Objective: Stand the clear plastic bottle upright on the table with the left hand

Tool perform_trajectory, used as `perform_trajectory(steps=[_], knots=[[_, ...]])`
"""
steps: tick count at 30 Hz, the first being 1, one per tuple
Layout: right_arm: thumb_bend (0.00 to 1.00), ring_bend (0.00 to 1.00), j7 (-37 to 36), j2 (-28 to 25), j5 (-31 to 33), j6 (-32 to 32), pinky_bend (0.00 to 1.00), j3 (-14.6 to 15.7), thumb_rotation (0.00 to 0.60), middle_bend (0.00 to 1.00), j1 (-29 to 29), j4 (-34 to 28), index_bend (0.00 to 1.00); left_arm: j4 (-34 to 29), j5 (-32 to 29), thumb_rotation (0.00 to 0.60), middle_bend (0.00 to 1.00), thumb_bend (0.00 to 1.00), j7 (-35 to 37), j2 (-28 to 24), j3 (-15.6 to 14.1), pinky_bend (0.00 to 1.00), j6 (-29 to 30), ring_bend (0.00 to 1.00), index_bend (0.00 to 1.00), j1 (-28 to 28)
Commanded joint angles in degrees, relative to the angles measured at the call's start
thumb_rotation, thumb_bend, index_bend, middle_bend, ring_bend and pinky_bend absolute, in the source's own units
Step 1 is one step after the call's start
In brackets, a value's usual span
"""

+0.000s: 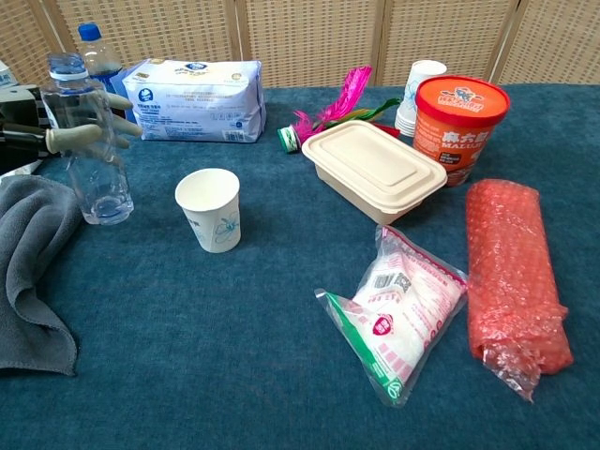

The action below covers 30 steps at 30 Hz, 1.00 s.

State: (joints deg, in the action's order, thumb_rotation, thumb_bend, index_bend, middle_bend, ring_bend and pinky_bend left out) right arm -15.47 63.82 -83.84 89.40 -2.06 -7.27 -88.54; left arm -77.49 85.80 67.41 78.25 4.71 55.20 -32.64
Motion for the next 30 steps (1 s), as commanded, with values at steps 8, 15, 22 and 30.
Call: perform_trajectory(steps=[8, 15, 22, 30], knots=[[0.00, 0.00, 1.01, -0.60, 0.18, 0.52, 0.00, -0.13, 0.600, 0.00, -0.26, -1.32, 0.00, 7.20, -0.07, 0.600, 0.31, 0.49, 0.45, 4.33, 0.67, 0.27, -1.48, 0.26, 0.21, -2.74], [0.00, 0.00, 1.72, -0.97, 0.33, 0.62, 0.00, -0.18, 0.600, 0.00, -0.37, -2.11, 0.00, 10.37, 0.16, 0.600, 0.29, 0.49, 2.50, 6.51, 0.79, 0.26, -2.29, 0.25, 0.21, -4.35], [0.00, 0.00, 2.15, -1.21, 0.50, 0.55, 0.00, -0.34, 0.600, 0.00, -0.28, -2.70, 0.00, 13.20, 0.45, 0.600, 0.29, 0.50, 5.67, 8.55, 0.72, 0.26, -2.21, 0.24, 0.21, -5.33], [0.00, 0.00, 2.41, -1.39, 0.87, 0.27, 0.00, -0.47, 0.600, 0.00, -0.22, -2.94, 0.00, 15.46, 1.28, 0.600, 0.29, 0.50, 8.86, 9.75, -0.22, 0.25, -1.43, 0.23, 0.21, -5.62]])
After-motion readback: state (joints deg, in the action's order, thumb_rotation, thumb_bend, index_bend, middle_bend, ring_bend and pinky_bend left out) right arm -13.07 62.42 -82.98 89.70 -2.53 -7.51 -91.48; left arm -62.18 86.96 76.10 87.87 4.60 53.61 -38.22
